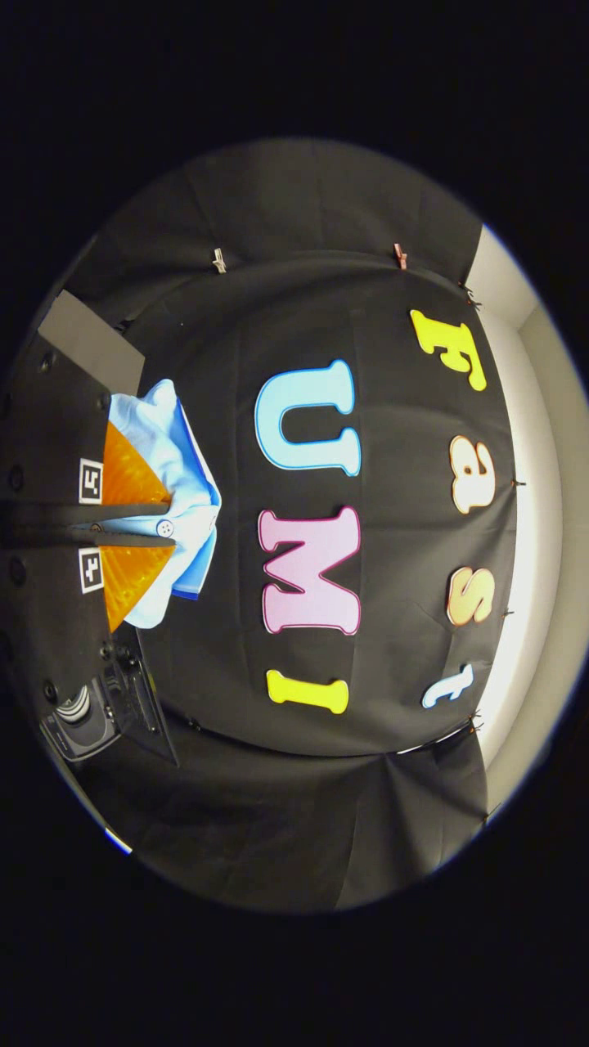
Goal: Put the clothes into the washing machine and then close the washing machine lid.
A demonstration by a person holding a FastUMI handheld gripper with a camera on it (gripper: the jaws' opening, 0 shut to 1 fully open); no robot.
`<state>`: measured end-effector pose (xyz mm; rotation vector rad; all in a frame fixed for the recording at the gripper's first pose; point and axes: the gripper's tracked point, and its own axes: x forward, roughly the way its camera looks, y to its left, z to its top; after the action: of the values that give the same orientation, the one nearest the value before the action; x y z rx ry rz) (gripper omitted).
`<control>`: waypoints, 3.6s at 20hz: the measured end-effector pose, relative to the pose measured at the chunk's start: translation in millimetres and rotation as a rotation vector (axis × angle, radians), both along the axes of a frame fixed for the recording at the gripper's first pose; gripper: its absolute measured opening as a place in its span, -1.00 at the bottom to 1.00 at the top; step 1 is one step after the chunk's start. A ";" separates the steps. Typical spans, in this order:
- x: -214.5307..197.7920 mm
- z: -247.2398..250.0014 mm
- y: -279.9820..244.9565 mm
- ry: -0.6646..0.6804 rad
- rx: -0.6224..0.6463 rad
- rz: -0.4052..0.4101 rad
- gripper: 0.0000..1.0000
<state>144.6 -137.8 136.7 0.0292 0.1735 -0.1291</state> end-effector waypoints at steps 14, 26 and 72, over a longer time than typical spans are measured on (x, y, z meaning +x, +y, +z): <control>-23.3 -28.5 -207.8 0.056 -0.068 -0.094 -0.90; -30.5 -187.3 -282.7 0.281 -0.109 -0.148 -0.90; -50.3 -541.0 -321.1 0.989 -0.053 -0.087 -0.49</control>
<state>94.3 -458.9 -404.3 -0.0836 1.1569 -0.2272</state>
